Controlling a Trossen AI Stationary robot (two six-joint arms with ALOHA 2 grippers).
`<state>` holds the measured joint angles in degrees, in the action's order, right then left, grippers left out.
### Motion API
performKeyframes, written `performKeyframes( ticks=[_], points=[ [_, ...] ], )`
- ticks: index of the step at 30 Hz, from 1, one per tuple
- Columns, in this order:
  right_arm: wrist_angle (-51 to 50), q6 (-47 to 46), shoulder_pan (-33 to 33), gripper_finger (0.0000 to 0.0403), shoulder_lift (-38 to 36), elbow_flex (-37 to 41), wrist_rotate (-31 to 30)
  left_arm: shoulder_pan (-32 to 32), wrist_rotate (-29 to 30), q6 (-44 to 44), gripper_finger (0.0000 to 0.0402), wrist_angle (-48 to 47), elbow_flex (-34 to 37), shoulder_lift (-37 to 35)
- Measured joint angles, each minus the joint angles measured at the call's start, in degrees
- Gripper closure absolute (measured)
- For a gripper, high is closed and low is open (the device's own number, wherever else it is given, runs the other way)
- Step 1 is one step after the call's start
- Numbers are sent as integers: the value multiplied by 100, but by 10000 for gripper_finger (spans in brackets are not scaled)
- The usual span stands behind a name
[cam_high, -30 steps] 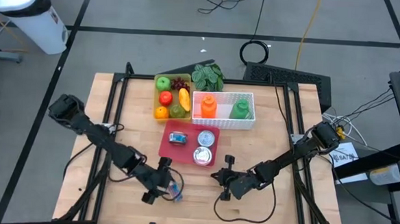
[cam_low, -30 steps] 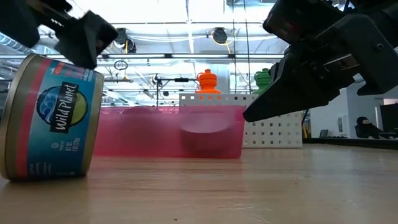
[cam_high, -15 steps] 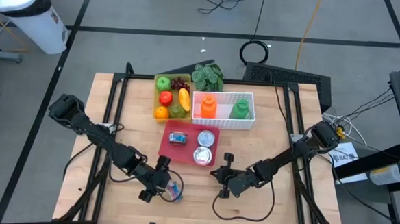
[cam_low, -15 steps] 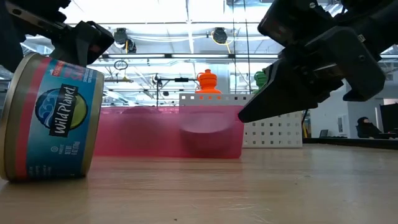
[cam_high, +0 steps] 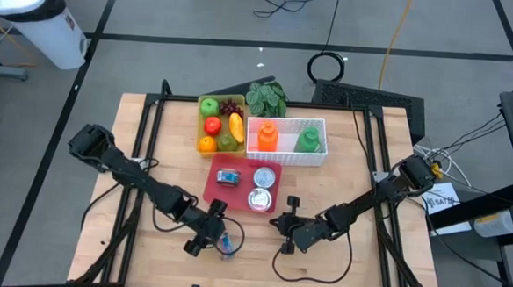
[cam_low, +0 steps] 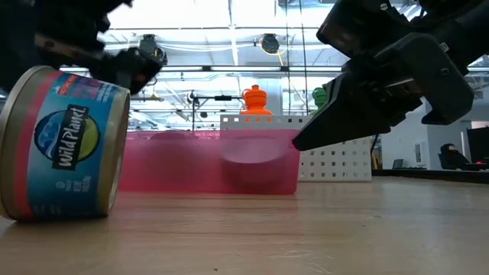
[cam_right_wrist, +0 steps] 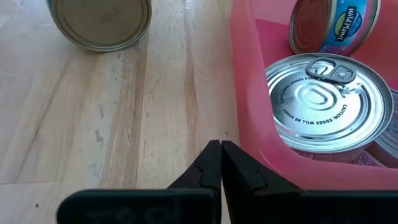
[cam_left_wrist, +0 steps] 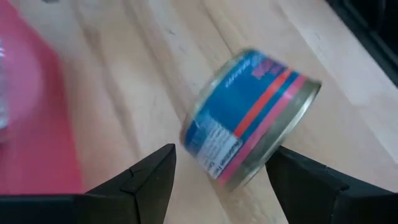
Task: Pick & Place Food Item
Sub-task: Put the blue pink tuna can in the pink bin
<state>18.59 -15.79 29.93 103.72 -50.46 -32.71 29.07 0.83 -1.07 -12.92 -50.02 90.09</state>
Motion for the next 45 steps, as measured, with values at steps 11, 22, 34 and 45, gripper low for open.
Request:
performKeyframes(
  ticks=[11,22,34,45],
  points=[
    [0,14,0,403,0,0,0,-199,-191,65,142,669,2,335],
    [29,46,0,403,0,0,1,-210,-145,-95,142,1100,0,329],
    [2147,1327,-105,313,20,-1,1362,-271,438,-1554,142,620,0,-371],
    [2089,2024,-451,107,196,-401,2627,372,437,-3923,142,495,0,-538]
  ],
)
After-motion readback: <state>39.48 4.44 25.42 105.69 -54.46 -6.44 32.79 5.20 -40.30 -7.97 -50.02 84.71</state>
